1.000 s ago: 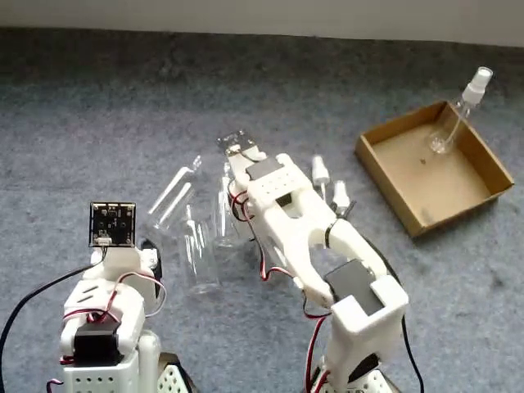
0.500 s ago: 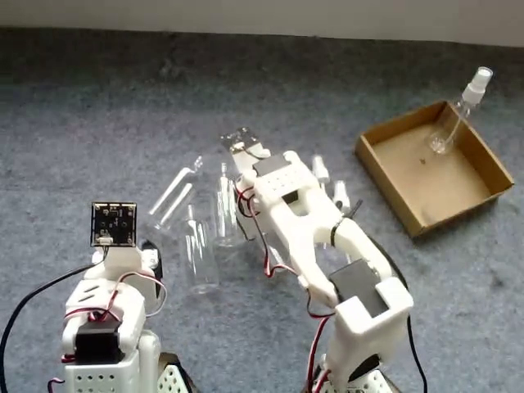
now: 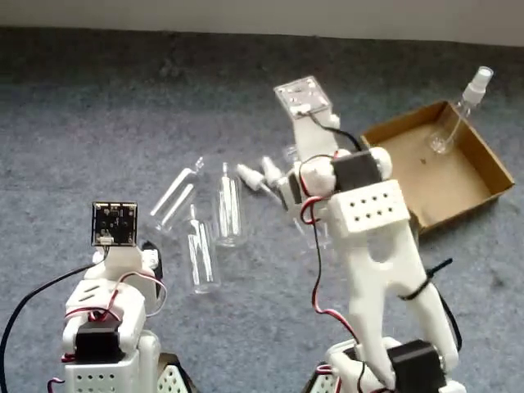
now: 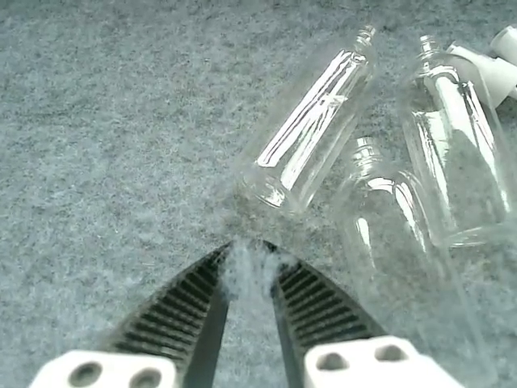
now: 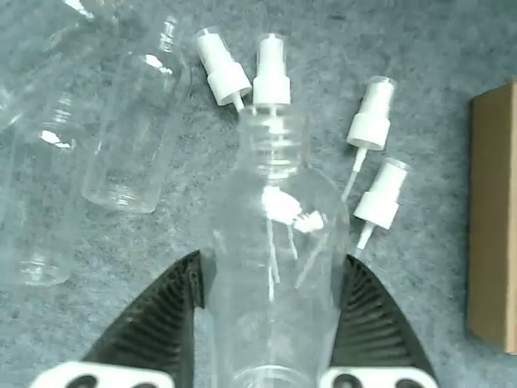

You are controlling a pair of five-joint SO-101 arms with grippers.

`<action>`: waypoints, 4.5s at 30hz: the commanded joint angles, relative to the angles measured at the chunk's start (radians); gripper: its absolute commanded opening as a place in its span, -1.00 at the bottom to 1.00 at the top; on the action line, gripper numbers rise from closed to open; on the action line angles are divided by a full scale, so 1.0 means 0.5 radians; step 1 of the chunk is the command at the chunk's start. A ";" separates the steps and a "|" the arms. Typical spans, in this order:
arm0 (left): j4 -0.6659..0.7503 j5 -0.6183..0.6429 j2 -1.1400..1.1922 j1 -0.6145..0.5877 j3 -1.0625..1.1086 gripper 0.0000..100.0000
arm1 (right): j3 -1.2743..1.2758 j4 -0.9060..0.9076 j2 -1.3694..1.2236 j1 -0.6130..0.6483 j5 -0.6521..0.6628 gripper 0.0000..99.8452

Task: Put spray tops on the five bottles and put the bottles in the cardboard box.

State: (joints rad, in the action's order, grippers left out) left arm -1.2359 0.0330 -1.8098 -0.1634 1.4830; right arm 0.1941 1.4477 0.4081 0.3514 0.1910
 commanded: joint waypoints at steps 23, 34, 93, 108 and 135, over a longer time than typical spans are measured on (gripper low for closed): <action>0.034 -0.006 -0.008 -0.011 -0.017 -0.99 | 1.352 -0.640 0.548 -0.493 0.592 -0.84; 0.034 -0.006 -0.008 -0.011 -0.017 -0.99 | 1.557 -0.652 0.545 -0.489 0.789 -0.84; 0.034 -0.006 -0.008 -0.008 -0.014 -0.99 | 1.840 -0.852 0.566 -0.002 1.237 -0.42; 0.028 -0.006 -0.008 -0.008 -0.014 -0.99 | 1.843 -0.861 0.548 0.100 1.237 -0.43; 0.034 -0.009 -0.008 0.207 -0.014 -0.99 | 1.054 -0.336 1.435 -0.232 0.344 -0.72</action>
State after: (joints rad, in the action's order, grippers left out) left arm -1.2344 0.0330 -1.8098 -0.1143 1.4830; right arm 0.7925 1.2712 1.0725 0.2486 0.5025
